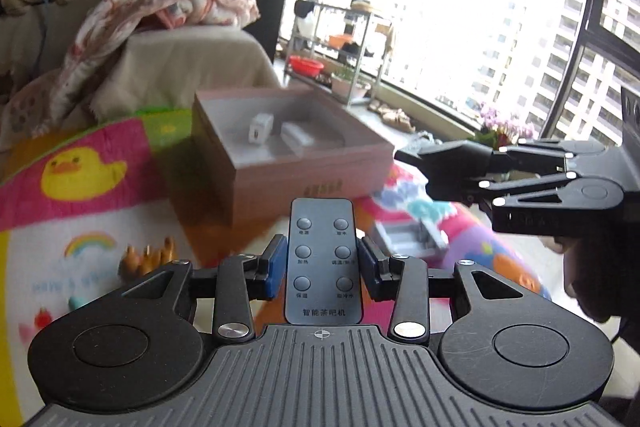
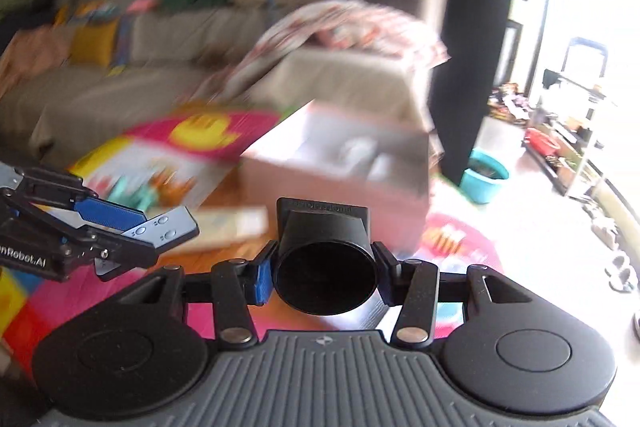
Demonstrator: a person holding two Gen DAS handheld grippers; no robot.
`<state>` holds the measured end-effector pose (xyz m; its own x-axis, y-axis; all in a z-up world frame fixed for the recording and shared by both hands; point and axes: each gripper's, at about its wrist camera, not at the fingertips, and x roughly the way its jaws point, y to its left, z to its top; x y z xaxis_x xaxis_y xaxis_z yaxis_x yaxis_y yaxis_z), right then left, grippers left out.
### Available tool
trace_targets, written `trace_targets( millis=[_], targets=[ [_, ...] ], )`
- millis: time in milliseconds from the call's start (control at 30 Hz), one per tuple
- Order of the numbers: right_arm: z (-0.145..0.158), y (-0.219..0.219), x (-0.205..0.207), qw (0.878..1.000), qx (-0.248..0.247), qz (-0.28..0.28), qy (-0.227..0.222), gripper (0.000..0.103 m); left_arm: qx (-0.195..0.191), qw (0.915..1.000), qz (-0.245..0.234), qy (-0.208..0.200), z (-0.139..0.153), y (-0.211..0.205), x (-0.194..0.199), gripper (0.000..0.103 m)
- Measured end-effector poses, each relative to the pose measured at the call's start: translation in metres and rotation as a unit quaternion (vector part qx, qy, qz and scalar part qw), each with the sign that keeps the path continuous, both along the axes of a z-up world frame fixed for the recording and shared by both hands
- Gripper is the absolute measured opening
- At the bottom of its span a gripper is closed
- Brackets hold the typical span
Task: Organize rigid objects
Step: 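Lower the remote and black cap into the pink box and open both grippers, then grasp the white lotion tube with the left gripper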
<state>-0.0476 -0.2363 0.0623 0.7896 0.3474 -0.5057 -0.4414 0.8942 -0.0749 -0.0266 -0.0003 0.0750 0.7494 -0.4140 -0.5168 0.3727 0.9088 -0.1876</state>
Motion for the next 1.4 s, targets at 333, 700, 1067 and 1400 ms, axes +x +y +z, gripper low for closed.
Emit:
trace_targets(
  millis=[333, 700, 1067, 1400],
  targets=[
    [0.015, 0.013, 0.119, 0.998, 0.042, -0.031, -0.040, 0.078, -0.014, 0.9987, 0.038, -0.030, 0.025, -0.019, 0.160, 0.042],
    [-0.044, 0.009, 0.046, 1.000, -0.008, -0.003, 0.010, 0.083, -0.062, 0.9897, 0.129, 0.009, -0.019, 0.066, 0.086, 0.042],
    [-0.060, 0.034, 0.067, 0.998, 0.015, -0.018, 0.053, 0.077, -0.099, 0.9611, 0.246, 0.076, -0.061, 0.144, -0.017, 0.042],
    [-0.068, 0.068, 0.057, 0.994, -0.005, 0.032, 0.102, 0.029, -0.126, 0.9694, 0.197, 0.074, -0.072, 0.110, 0.000, 0.047]
  ],
)
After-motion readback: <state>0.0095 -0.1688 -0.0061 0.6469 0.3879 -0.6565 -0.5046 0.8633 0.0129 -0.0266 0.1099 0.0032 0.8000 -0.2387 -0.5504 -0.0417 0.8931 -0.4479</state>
